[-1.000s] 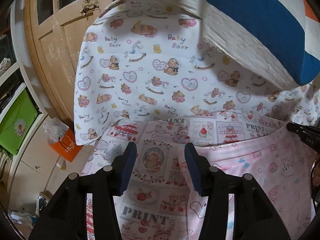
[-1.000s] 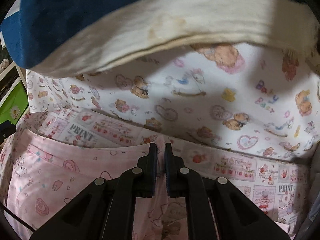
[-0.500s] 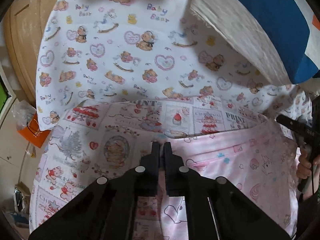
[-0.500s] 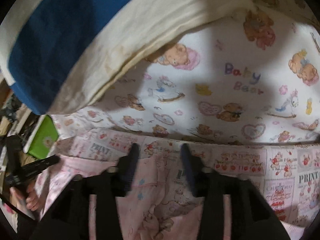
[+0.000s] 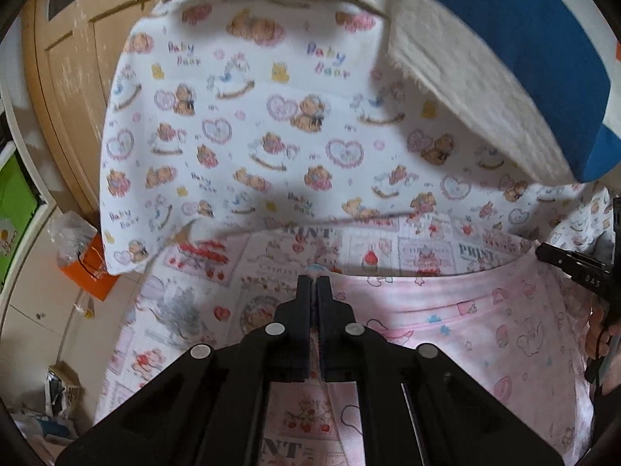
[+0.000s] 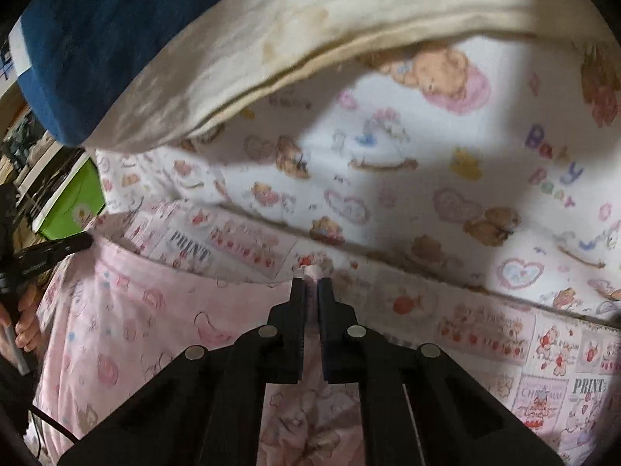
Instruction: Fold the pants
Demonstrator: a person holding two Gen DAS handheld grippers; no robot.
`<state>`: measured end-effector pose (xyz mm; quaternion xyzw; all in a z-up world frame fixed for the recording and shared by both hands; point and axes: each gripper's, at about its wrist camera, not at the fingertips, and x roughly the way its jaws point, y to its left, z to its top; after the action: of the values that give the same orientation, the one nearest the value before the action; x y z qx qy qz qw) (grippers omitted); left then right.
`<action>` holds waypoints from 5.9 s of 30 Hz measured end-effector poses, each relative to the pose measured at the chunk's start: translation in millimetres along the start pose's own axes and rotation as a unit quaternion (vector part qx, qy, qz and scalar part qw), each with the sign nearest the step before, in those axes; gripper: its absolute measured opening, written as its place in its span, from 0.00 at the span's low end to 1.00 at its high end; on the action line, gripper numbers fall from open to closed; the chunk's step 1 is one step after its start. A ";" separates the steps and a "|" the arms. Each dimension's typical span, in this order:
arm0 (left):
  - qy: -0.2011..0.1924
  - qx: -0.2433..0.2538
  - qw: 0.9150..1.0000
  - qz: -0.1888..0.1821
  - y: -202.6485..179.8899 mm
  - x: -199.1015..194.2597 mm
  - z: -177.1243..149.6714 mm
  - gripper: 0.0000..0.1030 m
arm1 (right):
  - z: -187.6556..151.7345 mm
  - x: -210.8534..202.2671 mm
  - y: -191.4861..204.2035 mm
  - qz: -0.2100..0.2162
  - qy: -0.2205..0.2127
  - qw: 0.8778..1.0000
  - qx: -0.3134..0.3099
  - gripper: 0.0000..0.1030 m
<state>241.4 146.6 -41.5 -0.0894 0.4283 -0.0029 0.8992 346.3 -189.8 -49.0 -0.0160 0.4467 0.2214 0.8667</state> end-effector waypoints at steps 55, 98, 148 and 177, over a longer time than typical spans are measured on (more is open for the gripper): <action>0.019 0.262 0.955 -0.141 -323.6 7.7 -27.9 0.00 | -154.7 -265.7 -169.8 -0.132 -0.208 0.957 0.154 0.55; 0.005 0.197 0.978 -0.066 -255.6 35.8 -16.4 0.04 | -153.4 -206.1 -148.2 -0.021 -0.086 0.988 0.127 0.41; -0.046 0.198 0.974 -0.095 -251.4 20.9 -17.0 0.04 | -143.6 -168.9 -122.2 -0.158 -0.067 0.981 0.093 0.02; -0.037 0.276 0.956 -0.094 -321.0 23.2 -1.2 0.63 | -157.3 -195.9 -150.0 -0.216 -0.095 0.958 0.164 0.11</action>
<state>278.1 -171.3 -7.7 0.1221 0.3670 -0.2016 0.8999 186.8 -432.9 -15.9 0.0511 0.3782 -0.0467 0.9231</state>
